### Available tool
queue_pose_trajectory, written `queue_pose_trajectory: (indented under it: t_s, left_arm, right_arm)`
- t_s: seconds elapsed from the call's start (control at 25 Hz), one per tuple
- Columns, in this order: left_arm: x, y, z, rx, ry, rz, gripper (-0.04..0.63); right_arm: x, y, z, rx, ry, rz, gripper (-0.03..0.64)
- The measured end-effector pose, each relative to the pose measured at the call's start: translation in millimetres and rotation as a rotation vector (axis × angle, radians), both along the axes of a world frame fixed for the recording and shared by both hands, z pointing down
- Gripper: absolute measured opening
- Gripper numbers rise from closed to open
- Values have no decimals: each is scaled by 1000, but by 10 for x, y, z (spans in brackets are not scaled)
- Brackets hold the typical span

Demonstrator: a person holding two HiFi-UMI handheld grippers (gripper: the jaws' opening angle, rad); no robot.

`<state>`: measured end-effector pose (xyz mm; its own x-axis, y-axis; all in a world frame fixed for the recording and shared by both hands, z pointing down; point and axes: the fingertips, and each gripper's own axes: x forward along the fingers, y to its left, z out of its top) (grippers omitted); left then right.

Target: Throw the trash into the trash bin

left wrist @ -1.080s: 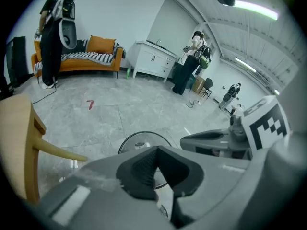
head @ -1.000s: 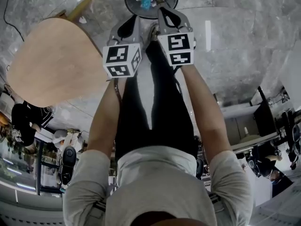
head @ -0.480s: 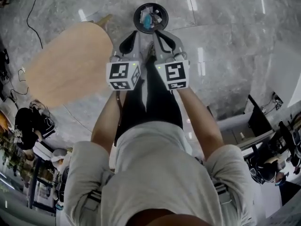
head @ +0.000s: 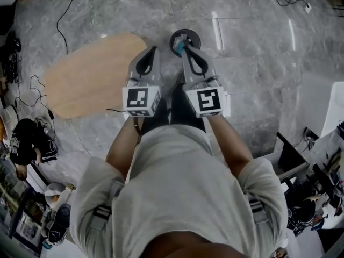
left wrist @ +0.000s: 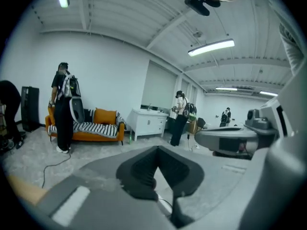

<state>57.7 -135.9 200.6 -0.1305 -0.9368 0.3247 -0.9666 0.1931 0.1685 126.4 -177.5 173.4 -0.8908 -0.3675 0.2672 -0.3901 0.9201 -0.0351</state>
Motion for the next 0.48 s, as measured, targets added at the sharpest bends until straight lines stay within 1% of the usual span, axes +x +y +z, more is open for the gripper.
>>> queue_pose_trajectory:
  t_s: [0.08, 0.16, 0.32, 0.4, 0.48]
  left_arm:
    - [-98, 211, -291, 43, -46, -16, 18]
    - [-155, 387, -517, 78, -68, -28, 18]
    - [-234, 613, -877, 131, -116, -53, 18]
    - [-291, 707, -1026, 159, -127, -70, 18]
    - [-365, 805, -1166, 188, -119, -102, 18]
  right_arm:
    - [-96, 202, -320, 46, -32, -24, 8]
    - [-202, 397, -580, 97, -56, -61, 8]
    - [-358, 593, -997, 138, -112, -82, 8]
    - [-429, 672, -1156, 155, -139, -85, 8]
    - [-501, 788, -1285, 180, -168, -91, 8]
